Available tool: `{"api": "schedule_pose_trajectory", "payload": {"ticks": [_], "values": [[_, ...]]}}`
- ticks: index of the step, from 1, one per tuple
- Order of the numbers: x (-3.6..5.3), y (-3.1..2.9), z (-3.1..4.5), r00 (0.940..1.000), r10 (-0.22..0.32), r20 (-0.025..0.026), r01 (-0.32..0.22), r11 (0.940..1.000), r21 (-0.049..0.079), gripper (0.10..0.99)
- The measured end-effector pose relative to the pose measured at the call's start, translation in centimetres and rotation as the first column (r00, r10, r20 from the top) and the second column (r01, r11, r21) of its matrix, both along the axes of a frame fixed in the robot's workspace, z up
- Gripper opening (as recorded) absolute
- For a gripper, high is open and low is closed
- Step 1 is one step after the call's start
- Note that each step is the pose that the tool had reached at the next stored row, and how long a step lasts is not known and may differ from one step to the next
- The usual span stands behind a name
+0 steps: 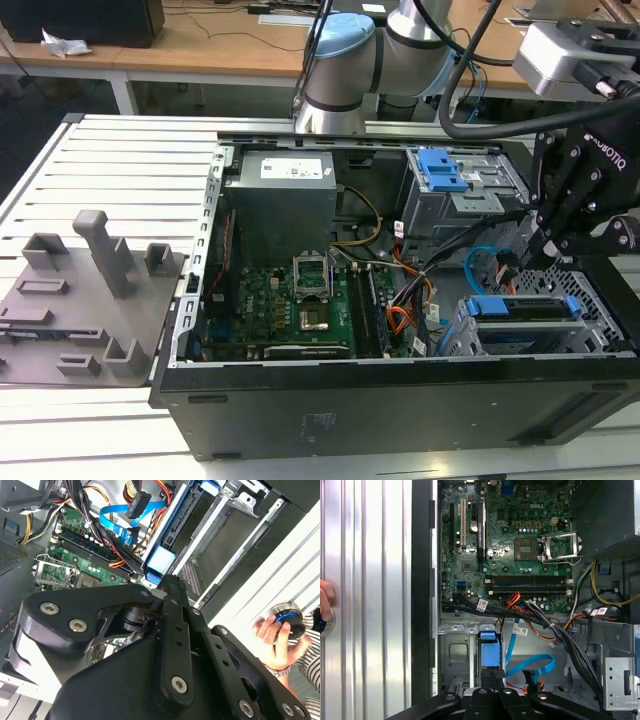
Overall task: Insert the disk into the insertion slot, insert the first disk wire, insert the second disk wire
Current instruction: 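Insert the disk into the insertion slot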
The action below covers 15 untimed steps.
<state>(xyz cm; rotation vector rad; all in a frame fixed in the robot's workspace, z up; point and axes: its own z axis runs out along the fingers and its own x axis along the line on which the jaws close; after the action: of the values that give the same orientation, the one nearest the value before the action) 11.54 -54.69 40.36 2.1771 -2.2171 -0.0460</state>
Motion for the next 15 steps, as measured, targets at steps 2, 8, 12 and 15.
{"api": "schedule_pose_trajectory", "payload": {"ticks": [2,8,12,15], "values": [[0.13,0.00,-0.04,1.0000,0.000,0.0000,0.000,1.0000,0.000,0.106],[0.57,0.02,-0.64,1.0000,0.000,-0.0010,0.000,1.0000,0.000,0.106],[0.61,0.02,-1.59,1.0000,0.000,-0.0012,0.000,1.0000,0.000,0.106],[0.62,0.03,-2.35,1.0000,0.000,-0.0012,0.000,1.0000,0.000,0.106]]}}
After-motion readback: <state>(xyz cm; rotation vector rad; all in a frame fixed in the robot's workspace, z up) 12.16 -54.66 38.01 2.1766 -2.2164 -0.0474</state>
